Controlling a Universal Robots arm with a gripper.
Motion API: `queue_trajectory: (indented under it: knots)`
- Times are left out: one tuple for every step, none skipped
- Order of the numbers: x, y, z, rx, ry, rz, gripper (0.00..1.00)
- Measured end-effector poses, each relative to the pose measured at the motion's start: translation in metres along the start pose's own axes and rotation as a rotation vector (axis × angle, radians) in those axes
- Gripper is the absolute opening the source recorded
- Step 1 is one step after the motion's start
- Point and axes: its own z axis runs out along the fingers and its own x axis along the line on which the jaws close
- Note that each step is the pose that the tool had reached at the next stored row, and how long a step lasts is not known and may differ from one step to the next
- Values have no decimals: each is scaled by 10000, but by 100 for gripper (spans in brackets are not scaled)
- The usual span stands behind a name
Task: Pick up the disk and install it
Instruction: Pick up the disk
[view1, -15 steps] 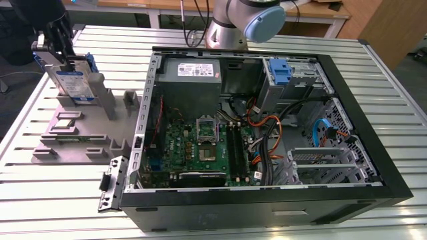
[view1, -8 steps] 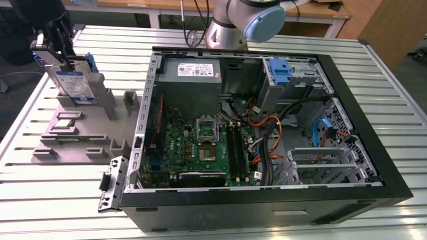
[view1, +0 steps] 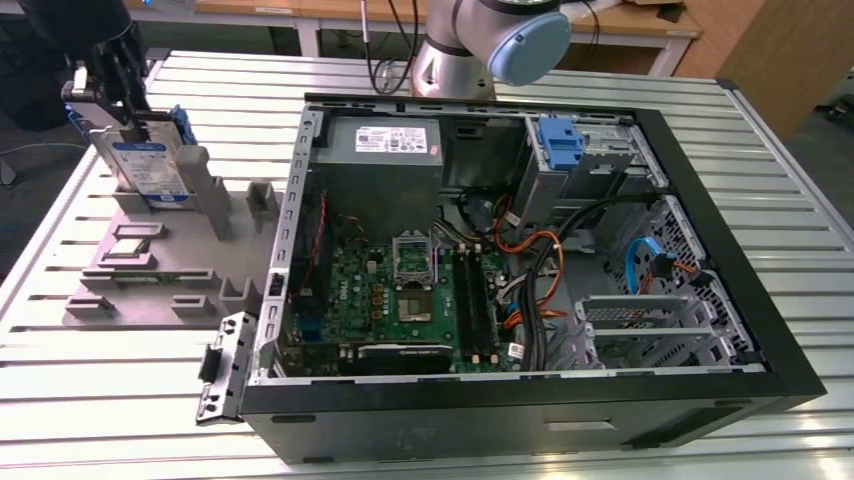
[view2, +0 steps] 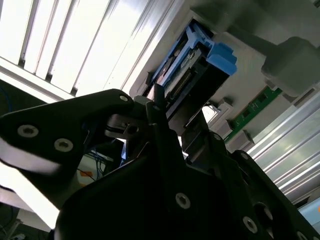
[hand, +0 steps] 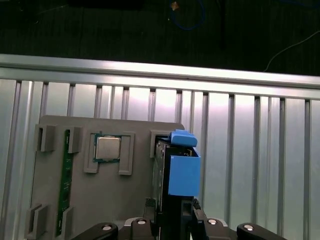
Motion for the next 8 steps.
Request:
queue_trajectory:
  knots:
    - [0, 0, 0, -1, 0, 3, 44]
    - [0, 0, 0, 0, 0, 6, 36]
    - [0, 0, 0, -1, -1, 10, 36]
    - [0, 0, 0, 0, -1, 13, 36]
    - [0, 0, 0, 1, -1, 16, 36]
    - [0, 0, 0, 0, -1, 20, 36]
    - [0, 0, 0, 1, -1, 23, 35]
    - [0, 0, 0, 1, -2, 26, 35]
